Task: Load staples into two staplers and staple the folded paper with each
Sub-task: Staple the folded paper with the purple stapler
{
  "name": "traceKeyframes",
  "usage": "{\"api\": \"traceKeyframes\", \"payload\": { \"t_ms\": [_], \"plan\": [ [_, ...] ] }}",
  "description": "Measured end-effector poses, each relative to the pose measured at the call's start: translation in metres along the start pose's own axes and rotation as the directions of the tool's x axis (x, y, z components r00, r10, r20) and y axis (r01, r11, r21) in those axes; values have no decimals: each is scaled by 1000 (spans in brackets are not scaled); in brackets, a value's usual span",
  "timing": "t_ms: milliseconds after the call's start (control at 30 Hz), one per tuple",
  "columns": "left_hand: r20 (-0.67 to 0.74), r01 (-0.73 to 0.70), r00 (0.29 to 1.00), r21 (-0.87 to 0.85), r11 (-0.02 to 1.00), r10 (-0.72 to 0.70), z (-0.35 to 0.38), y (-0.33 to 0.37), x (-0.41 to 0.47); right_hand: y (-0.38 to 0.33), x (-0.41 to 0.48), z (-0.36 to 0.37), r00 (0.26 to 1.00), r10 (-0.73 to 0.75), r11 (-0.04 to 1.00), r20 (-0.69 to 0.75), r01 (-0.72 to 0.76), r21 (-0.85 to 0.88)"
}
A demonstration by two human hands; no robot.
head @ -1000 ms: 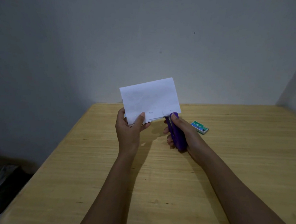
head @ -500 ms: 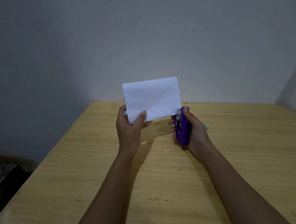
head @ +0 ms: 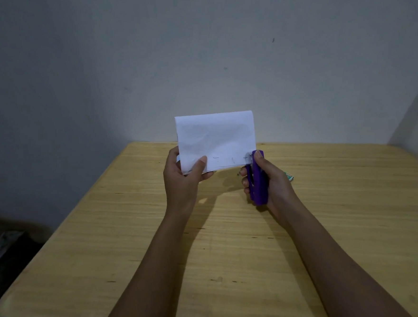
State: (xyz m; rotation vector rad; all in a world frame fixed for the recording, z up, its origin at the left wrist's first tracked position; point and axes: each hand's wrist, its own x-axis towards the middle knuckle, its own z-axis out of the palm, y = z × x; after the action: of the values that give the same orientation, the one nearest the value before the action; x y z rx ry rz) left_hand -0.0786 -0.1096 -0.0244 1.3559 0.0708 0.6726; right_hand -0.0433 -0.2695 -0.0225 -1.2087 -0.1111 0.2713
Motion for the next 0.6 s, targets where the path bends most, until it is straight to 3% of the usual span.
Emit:
{"api": "traceKeyframes", "payload": {
  "t_ms": [200,600],
  "plan": [
    [-9,-2,1000,25,1000,2,2,0,-1,1,2,2,1000,-8,999,12,8,49],
    [4,-9,1000,-10,1000,9,4,2,-1,0,2,5,994,-110,994,-20,110,-30]
  ]
}}
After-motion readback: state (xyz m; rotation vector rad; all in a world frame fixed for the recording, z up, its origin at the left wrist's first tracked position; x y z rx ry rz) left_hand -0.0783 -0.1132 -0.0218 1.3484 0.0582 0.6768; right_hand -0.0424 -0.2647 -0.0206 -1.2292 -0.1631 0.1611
